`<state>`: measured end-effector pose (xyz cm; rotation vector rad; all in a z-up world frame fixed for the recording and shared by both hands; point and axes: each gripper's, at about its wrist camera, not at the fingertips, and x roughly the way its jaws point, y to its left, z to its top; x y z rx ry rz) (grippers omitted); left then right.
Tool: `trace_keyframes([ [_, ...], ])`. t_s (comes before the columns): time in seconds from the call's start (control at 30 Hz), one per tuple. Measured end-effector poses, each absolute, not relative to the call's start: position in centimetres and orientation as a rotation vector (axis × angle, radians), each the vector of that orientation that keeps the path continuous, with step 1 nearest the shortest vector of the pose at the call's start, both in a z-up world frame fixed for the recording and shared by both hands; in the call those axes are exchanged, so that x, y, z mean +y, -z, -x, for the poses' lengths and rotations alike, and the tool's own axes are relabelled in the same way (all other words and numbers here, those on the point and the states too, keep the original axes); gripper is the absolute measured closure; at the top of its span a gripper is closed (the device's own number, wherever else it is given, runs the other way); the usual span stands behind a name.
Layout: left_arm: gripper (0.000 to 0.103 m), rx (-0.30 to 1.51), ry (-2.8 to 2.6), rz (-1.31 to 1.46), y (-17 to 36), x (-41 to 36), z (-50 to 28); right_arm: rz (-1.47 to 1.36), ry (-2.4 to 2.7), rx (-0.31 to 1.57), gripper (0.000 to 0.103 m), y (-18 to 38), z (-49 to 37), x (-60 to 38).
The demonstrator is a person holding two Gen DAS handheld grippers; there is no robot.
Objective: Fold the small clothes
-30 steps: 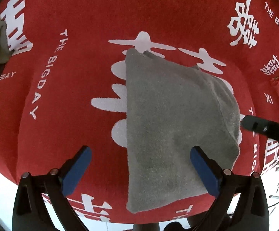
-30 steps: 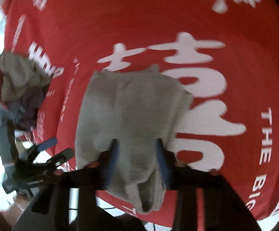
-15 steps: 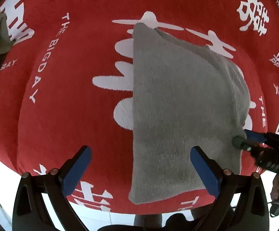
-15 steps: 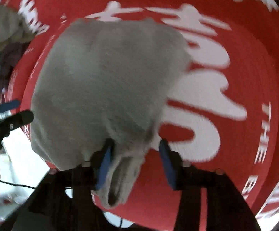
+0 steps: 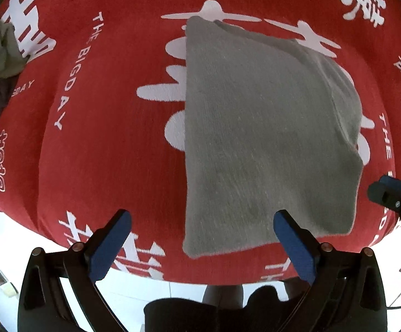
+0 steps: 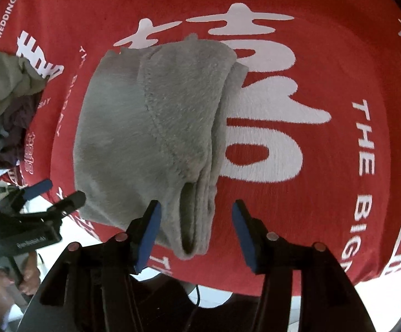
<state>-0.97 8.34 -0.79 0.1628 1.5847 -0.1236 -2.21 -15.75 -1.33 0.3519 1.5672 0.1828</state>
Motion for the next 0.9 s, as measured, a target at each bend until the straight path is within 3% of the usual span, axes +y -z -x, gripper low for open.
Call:
trace_keyframes([
  [0.3, 0.0, 1.643, 0.144, -0.189, 2.4, 7.8, 2.1, -0.336, -0.15, 1.628, 0.037, 1.6, 2.2, -14.9],
  [0.43, 0.0, 1.651, 0.146, -0.161, 2.5, 8.2, 2.0, -0.307, -0.143, 1.64, 0.026, 1.7, 1.9, -14.8],
  [0.9, 0.0, 1.645, 0.07, -0.11, 2.0, 10.2, 1.1, -0.287, -0.084, 1.692, 0.024, 7.1, -2.3, -14.9],
])
